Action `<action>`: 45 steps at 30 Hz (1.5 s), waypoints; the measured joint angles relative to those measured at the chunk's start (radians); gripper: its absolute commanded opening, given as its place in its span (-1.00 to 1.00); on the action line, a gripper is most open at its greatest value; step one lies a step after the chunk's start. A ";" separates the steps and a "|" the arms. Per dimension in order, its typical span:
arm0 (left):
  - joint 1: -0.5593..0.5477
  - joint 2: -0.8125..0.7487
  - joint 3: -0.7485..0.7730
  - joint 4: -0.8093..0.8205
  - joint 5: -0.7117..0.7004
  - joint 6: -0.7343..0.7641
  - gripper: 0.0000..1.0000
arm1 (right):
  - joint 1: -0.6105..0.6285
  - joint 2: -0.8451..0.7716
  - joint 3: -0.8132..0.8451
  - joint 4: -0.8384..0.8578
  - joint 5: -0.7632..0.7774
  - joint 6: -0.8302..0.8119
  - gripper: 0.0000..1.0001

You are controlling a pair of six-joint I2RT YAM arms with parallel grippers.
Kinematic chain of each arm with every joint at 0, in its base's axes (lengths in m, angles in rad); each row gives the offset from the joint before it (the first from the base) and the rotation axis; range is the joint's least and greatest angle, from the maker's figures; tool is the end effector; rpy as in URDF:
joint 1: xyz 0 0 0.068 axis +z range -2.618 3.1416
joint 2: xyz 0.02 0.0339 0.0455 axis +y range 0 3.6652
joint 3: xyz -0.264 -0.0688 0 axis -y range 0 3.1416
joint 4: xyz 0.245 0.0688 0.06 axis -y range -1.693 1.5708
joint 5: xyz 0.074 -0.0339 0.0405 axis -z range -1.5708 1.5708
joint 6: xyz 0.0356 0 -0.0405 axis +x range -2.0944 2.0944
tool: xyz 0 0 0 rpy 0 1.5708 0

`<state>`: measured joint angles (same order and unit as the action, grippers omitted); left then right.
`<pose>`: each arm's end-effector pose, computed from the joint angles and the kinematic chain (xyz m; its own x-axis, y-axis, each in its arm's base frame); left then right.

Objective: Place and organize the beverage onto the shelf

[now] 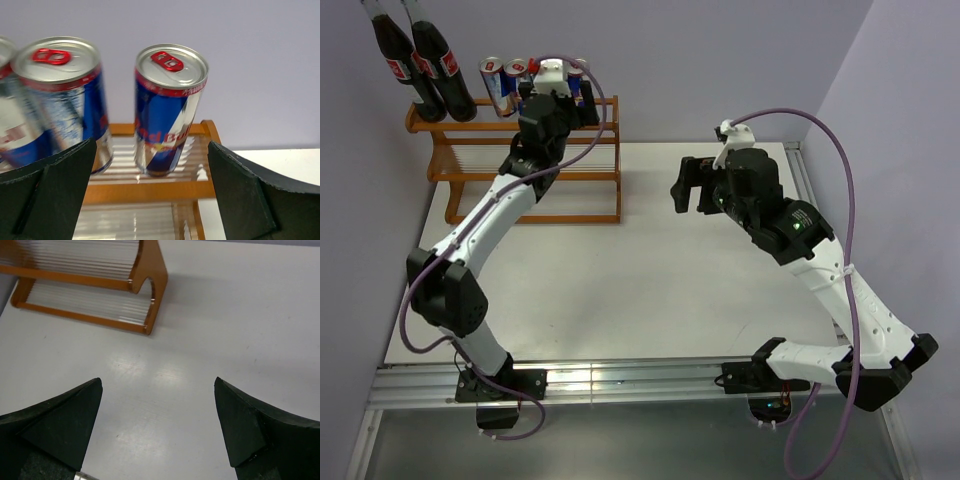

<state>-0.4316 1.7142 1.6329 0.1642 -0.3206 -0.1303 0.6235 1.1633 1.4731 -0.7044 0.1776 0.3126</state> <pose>0.3809 -0.1631 0.4236 0.0600 -0.1634 -0.9847 0.1206 0.9805 -0.1554 0.1913 0.1298 0.4458 -0.4330 0.0614 -0.8993 -0.3249 0.9200 0.2193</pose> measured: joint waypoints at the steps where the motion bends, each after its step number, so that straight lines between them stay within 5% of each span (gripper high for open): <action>1: 0.000 -0.023 -0.008 -0.022 0.000 -0.005 0.99 | 0.000 -0.005 -0.010 0.006 0.027 0.000 1.00; 14: 0.000 -0.358 -0.090 -0.411 -0.086 -0.071 0.99 | -0.002 -0.066 -0.063 0.048 0.275 0.004 1.00; 27: 0.000 -0.596 -0.234 -0.774 -0.180 -0.145 0.99 | -0.002 -0.228 -0.189 0.027 0.346 -0.011 0.99; 38: 0.000 -0.922 -0.605 -0.739 -0.254 -0.126 0.99 | -0.002 -0.399 -0.332 -0.030 0.410 -0.003 1.00; 45: 0.000 -0.993 -0.703 -0.657 -0.261 -0.119 0.99 | -0.002 -0.484 -0.430 -0.027 0.412 0.004 1.00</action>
<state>-0.4316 0.7208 0.9295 -0.4927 -0.5819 -0.2497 0.6212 0.6788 1.0435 -0.7311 0.5892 0.3164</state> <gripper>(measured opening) 0.995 0.997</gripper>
